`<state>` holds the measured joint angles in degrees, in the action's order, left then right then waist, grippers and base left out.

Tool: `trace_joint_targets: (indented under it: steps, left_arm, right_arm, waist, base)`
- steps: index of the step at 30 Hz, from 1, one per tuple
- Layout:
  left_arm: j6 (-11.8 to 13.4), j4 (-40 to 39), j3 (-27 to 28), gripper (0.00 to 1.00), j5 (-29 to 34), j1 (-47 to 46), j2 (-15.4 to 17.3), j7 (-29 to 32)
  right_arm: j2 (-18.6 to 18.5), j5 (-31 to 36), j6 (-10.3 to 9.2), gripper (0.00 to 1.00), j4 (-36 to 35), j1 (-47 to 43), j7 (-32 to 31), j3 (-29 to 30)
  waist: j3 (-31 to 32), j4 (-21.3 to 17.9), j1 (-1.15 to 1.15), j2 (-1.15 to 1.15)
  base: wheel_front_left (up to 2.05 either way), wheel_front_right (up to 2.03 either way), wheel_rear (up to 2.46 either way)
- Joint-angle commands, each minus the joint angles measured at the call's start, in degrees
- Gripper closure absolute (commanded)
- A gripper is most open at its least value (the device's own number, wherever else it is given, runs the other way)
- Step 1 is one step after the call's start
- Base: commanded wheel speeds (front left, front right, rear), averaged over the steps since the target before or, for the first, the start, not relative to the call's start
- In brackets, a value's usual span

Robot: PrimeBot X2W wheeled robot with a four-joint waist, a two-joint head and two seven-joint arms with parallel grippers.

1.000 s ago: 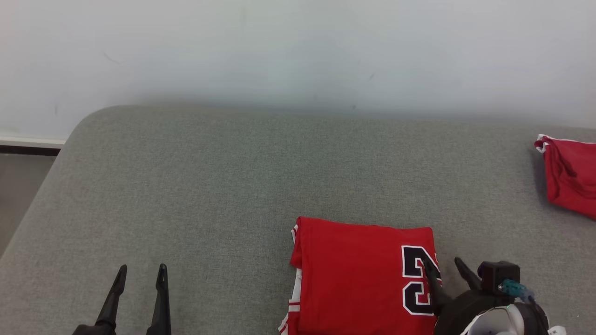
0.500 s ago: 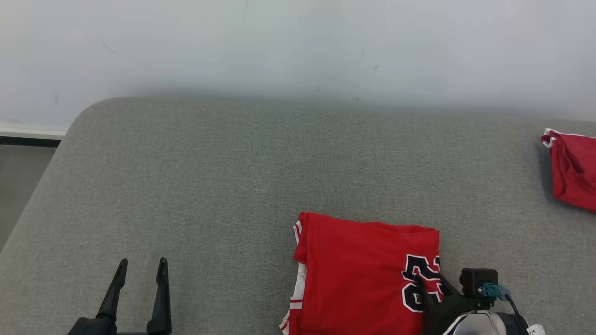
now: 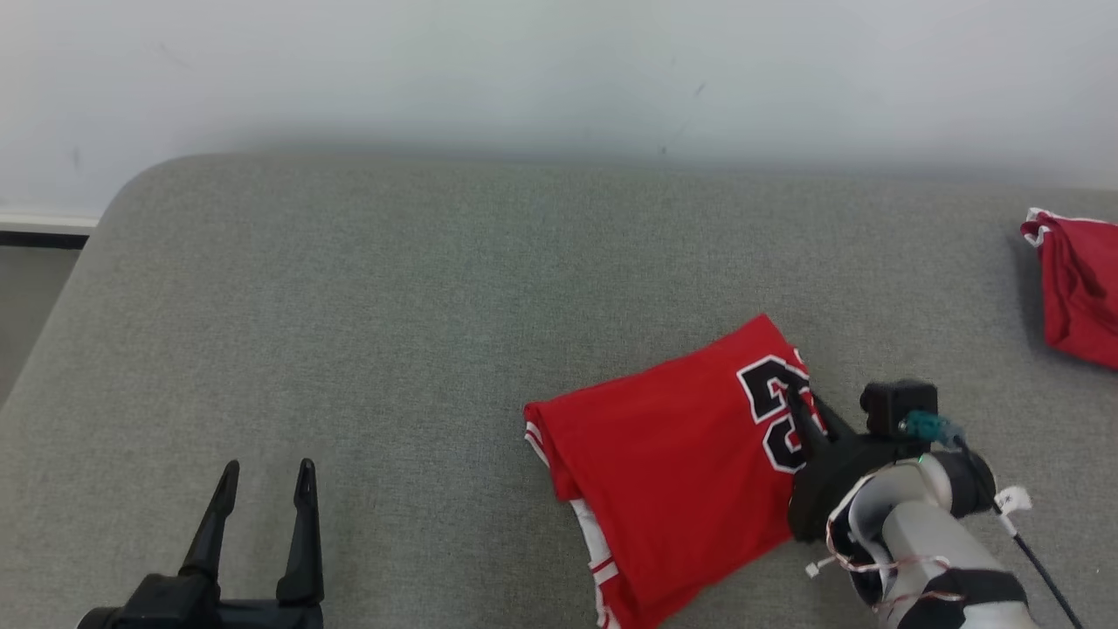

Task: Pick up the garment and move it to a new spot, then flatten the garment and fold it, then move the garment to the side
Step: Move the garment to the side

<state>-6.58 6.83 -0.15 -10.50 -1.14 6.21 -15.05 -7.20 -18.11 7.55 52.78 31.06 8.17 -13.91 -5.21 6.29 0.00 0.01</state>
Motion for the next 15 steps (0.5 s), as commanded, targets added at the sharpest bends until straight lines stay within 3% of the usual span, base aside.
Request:
trace_joint_targets:
  steps: [1,6,15]
  left_arm:
    - [-0.3,-0.46,-0.05,0.0,0.12,-1.25,-0.18,-0.16]
    - [-0.5,-1.39,-0.05,0.0,0.04,-3.25,-0.22,-0.16]
    - [-0.71,-4.5,0.2,0.0,0.49,-8.18,1.81,-0.16]
  right_arm:
    - [-1.42,-0.63,-0.17,1.0,-0.39,2.39,0.18,-0.73]
    - [-4.01,-1.65,-0.17,1.0,-1.34,8.06,0.27,-1.71]
    - [-11.0,-2.71,-0.17,1.0,-3.17,20.94,0.08,-2.75]
  waist:
    - [-2.57,-0.7,0.0,-0.01]
    - [-6.9,-2.25,0.0,-0.01]
    - [-17.47,-8.69,0.0,-0.01]
  base:
    - [0.0,0.0,0.0]
    - [0.0,0.0,0.0]
    - [0.0,0.0,0.0]
